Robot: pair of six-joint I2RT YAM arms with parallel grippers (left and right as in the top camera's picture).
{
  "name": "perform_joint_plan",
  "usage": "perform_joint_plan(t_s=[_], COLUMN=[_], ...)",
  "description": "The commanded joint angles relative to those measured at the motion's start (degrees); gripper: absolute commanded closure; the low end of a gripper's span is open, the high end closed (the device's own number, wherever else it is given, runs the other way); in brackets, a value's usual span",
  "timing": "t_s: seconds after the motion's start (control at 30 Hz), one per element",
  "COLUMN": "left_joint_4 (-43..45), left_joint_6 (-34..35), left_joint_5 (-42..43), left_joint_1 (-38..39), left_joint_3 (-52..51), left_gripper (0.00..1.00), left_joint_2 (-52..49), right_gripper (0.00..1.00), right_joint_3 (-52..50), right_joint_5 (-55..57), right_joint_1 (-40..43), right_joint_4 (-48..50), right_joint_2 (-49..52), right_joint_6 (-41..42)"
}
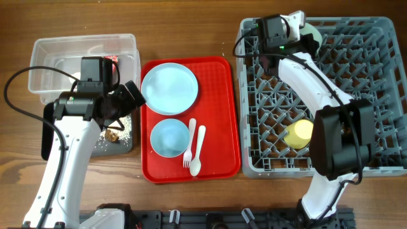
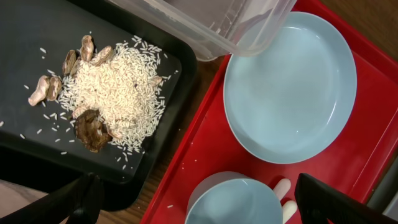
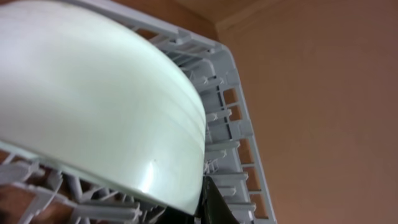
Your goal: Sort waste into correct bins and load items into the dishwasher rack
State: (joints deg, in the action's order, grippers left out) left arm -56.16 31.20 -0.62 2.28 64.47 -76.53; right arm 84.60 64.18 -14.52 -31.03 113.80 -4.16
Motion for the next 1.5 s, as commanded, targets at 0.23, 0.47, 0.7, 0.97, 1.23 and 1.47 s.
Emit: perform_joint_plan(t_s=[0.23, 0.47, 0.7, 0.97, 1.23, 1.47], left_joint_4=[0.2, 0.2, 0.2, 0.1, -0.1, -0.1], left_joint_6=[0.8, 0.8, 0.8, 0.8, 0.8, 0.8], left_joint_5=[-0.9, -0.9, -0.9, -0.8, -0.7, -0.7], left_joint_1=[-0.3, -0.3, -0.3, -0.3, -0.3, -0.3], left_joint_3=[0.2, 0.2, 0.2, 0.2, 0.2, 0.2], left_gripper=[0.00, 0.00, 0.00, 0.00, 0.00, 0.00], left_joint_2=[0.8, 0.8, 0.8, 0.8, 0.8, 0.8], right_gripper=[0.48, 0.67, 0.69, 0.79, 0.78, 0.78], right_joint_3=[0.2, 0.2, 0.2, 0.2, 0.2, 0.2], right_joint_5=[-31.4, -80.9, -87.7, -73.1, -60.8, -58.6], right_joint_1=[-0.7, -0.7, -3.9, -5.4, -5.4, -5.4], right_joint_4=[-10.8, -18.2, -27.1, -28.3, -30.1, -29.0], right_joint_2=[-11.5, -21.3, -14.3, -6.3, -6.3, -6.3], right_joint_6=[7.6, 7.2, 7.1, 18.0, 25.9, 25.2])
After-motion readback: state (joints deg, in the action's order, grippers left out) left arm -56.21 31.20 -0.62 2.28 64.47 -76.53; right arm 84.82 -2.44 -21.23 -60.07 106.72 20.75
